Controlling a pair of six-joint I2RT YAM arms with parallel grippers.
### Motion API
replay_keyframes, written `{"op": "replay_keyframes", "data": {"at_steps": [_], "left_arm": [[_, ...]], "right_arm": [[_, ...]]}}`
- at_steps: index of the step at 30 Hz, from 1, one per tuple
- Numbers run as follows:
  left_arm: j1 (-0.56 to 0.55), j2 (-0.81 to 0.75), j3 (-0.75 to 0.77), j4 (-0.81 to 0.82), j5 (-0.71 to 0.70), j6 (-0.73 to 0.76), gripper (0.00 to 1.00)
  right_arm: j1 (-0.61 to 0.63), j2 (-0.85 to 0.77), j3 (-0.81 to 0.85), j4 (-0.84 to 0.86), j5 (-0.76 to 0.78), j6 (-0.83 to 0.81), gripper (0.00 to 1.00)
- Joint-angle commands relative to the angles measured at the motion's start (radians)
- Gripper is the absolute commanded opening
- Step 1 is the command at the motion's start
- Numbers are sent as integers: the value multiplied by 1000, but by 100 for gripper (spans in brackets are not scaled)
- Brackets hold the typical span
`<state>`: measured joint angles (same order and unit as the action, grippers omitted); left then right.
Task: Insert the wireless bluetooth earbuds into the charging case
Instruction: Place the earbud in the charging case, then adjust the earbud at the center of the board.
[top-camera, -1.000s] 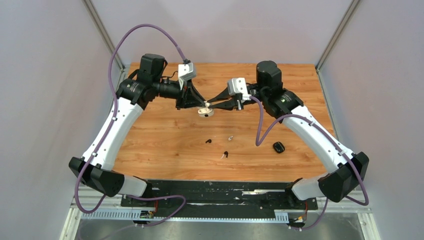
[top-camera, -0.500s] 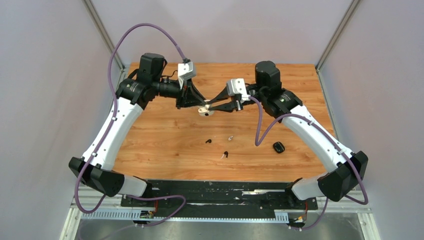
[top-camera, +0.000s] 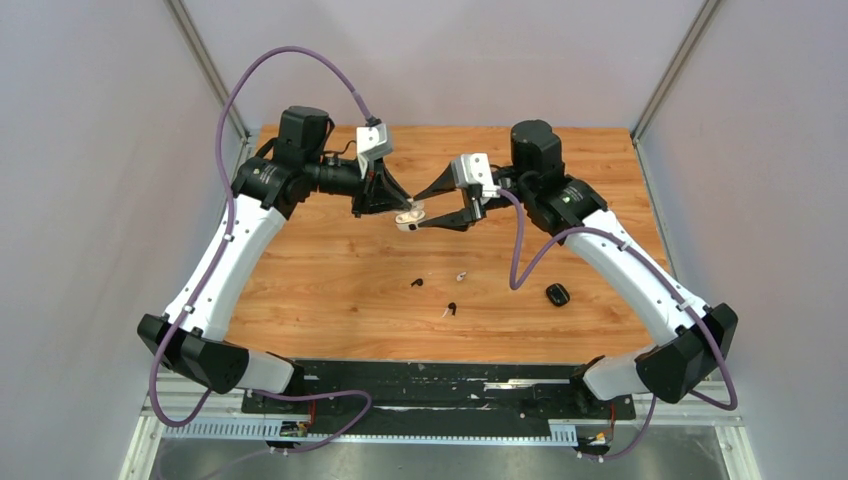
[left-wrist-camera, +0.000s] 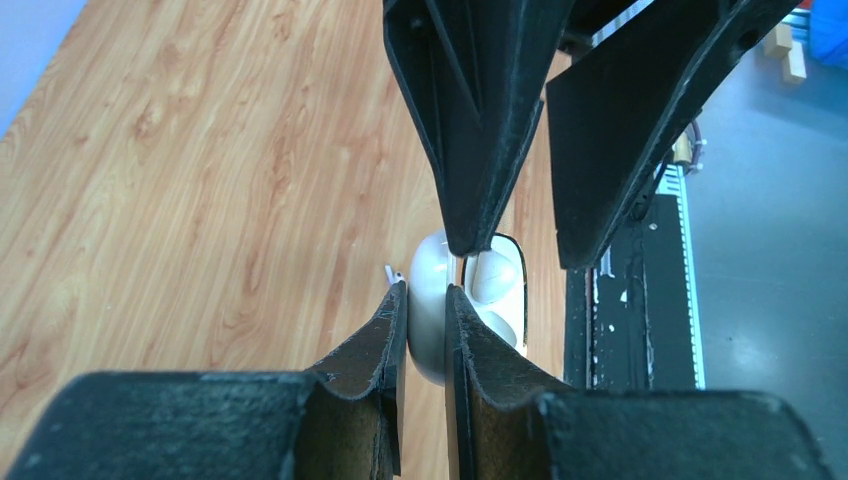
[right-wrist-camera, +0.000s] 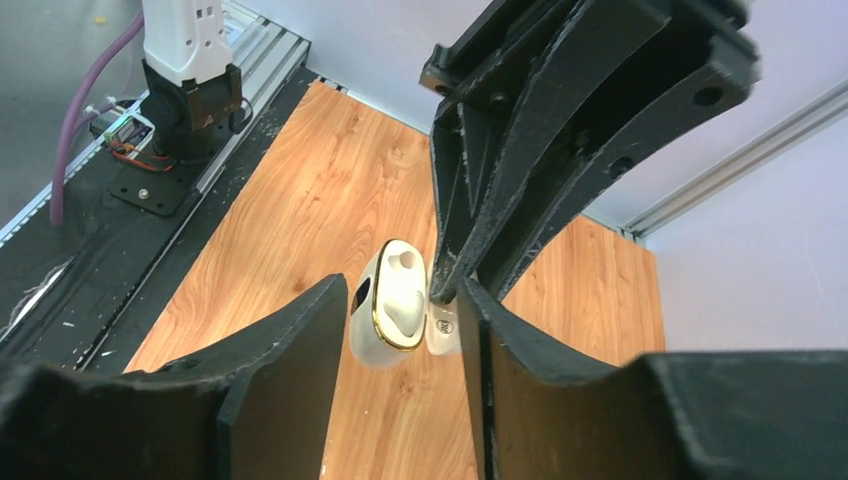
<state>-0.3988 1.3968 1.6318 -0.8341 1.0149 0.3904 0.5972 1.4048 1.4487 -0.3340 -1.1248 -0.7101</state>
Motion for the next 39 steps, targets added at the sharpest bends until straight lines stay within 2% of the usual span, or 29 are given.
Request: {"op": "replay_keyframes", "data": {"at_steps": [1,6,10,18,20,24,27,29,32,35,39], "left_arm": [[-6,-16,12,-3,-33,44,0],[-6,-16,-42,3,-102,66,0],[-7,-24,-77,17,-160,72,0],[-6,-49,-111,47,-264,57,0],[-6,-55,-119,56,-282,49,0],[-7,-78,-138,66,-310,44,0],[-5,-91,-147,66,-322,42,0],[-5,-101,-155,67,-327,34,0],[-2,-119,-171,71,-334,24,0],[2,-134,-183,70,-335,22,0],[8,-144,-190,78,-329,7,0]], "right_arm": [[4,-45,75,12,14,44,50],[-8,-64,94,13,120,144,55],[-83,-93,48,23,151,273,56],[-221,-160,-245,90,282,569,58],[-221,-141,-290,66,325,617,55],[-216,-40,-354,11,344,662,39],[-201,3,-445,59,445,684,35],[-185,29,-484,74,455,632,33],[-148,70,-488,47,385,398,34],[-136,130,-438,-30,329,141,36],[-131,228,-342,-153,348,-85,31]]}}
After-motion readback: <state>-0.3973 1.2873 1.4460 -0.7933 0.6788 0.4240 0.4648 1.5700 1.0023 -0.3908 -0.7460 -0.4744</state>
